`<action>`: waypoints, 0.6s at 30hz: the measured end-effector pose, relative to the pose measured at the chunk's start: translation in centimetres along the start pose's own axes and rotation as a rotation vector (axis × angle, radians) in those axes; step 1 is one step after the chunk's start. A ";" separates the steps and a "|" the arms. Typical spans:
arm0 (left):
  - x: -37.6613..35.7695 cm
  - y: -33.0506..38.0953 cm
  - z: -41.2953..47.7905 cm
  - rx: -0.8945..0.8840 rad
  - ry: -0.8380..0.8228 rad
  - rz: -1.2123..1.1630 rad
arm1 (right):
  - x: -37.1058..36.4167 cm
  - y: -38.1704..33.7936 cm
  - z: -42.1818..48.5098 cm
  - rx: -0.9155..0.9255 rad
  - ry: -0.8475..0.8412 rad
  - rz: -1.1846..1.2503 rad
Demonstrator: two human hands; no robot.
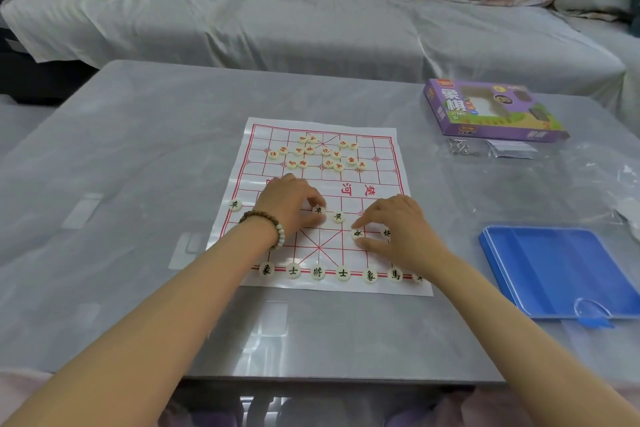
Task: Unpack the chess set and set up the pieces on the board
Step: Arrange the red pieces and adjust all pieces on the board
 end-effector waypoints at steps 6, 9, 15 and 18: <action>0.0 -0.6 -0.3 0.033 0.027 -0.077 | -0.2 0.1 0.1 -0.020 0.011 -0.010; 0.3 -0.8 -0.5 0.045 0.037 -0.080 | -0.2 0.3 0.0 0.005 -0.022 0.026; 0.0 -0.6 -0.4 0.071 0.065 -0.144 | -0.2 0.5 0.0 -0.007 0.021 0.010; 0.1 -0.4 -0.4 0.077 0.058 -0.135 | -0.2 0.7 0.0 0.004 -0.007 0.031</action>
Point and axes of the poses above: each hand's wrist, its own z-axis towards the middle knuckle, its own x-axis out of the back of the hand, y = z × x, the point moved 2 cm from there along z, towards the middle knuckle, and after that the axes turned 6 degrees about y, right-handed, at the moved point
